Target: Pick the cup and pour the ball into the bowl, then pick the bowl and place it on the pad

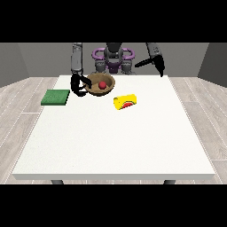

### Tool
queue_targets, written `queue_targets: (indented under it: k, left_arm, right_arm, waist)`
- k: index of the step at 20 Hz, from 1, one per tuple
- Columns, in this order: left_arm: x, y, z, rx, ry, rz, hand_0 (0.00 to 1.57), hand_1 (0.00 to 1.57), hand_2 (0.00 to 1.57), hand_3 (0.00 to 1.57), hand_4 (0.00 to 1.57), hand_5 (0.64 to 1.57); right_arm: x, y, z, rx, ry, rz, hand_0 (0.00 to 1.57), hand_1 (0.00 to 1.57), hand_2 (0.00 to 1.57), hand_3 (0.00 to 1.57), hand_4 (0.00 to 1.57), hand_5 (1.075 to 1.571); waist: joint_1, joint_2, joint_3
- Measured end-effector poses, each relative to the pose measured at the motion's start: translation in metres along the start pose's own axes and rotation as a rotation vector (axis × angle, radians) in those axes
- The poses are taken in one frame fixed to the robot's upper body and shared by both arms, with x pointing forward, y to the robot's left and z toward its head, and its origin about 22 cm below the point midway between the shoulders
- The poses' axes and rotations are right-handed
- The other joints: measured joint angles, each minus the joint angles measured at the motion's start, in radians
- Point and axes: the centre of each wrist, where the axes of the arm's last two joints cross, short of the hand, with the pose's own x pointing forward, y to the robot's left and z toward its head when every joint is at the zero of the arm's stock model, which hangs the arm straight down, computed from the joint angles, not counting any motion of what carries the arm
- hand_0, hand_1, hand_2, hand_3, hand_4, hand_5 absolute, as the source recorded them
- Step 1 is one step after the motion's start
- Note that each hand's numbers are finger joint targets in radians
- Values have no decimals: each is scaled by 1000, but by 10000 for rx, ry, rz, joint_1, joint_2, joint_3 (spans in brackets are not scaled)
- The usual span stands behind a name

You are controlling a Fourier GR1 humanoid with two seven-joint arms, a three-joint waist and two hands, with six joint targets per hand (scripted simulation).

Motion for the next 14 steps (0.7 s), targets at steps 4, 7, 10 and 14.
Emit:
queue_targets:
  k: [4,7,10,14]
  left_arm:
    - [-15,14,8,265,536,-91,0,0,0,0,0,1570]
    - [-23,27,12,549,729,-155,0,0,0,0,0,1570]
    - [-23,24,13,504,608,-130,0,0,0,0,0,1569]
    - [-19,18,12,589,121,-130,0,0,0,0,0,1566]
  right_arm:
    - [22,-6,-5,273,603,-96,1571,1571,1571,1571,1052,1553]
    - [43,-21,-10,374,773,-150,1571,1571,1571,1571,1060,1562]
    - [55,-51,-10,191,673,-245,1571,1571,1571,1571,1058,1559]
    - [66,-93,-9,-115,256,-788,1571,1571,1571,1571,1074,1563]
  waist:
    - [-387,-407,24]
    - [-649,-551,32]
    - [-647,-428,36]
    - [-561,104,43]
